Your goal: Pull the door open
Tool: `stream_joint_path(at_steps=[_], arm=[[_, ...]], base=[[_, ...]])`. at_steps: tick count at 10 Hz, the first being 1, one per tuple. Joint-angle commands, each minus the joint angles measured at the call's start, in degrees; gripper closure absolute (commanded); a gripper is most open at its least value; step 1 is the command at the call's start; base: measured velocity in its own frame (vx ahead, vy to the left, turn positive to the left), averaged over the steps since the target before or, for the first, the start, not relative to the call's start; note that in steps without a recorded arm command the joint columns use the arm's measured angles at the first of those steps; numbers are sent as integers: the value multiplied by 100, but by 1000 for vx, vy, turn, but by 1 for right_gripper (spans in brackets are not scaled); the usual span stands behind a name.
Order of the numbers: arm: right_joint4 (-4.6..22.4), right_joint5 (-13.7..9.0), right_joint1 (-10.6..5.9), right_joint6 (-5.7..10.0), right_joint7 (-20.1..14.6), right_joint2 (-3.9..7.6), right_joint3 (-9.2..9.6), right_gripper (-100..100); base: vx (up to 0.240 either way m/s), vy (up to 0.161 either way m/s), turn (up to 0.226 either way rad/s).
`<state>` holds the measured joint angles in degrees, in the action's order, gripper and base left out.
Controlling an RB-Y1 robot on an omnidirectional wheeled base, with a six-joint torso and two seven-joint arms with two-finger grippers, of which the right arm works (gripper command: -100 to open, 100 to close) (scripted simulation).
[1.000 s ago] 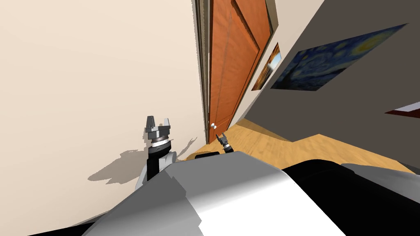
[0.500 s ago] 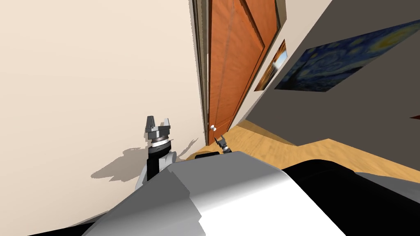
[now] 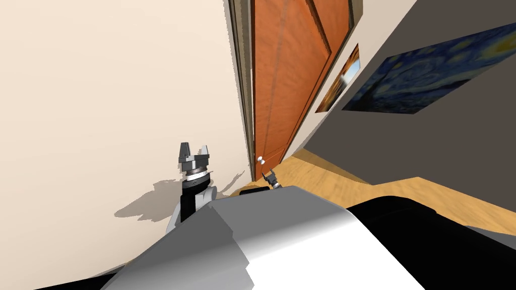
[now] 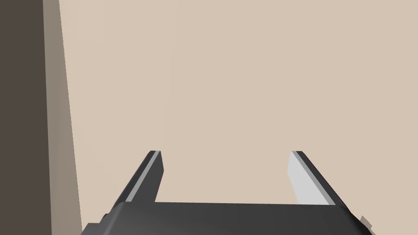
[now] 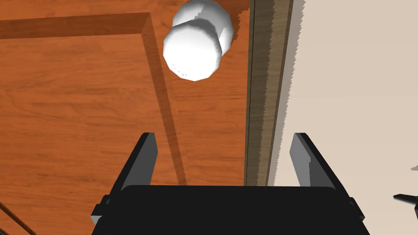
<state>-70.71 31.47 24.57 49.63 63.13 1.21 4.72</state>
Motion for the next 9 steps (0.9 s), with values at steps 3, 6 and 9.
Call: stream_joint_path(at_steps=[3, 6, 9], arm=[[348, 212, 0, 164, 384, -66, 12, -100], [493, 88, -130, 234, 256, 130, -153, -100], [883, -90, -376, 410, 123, 424, -445, -100]], base=[[112, -101, 38], [-66, 37, 68], [-135, 155, 124]])
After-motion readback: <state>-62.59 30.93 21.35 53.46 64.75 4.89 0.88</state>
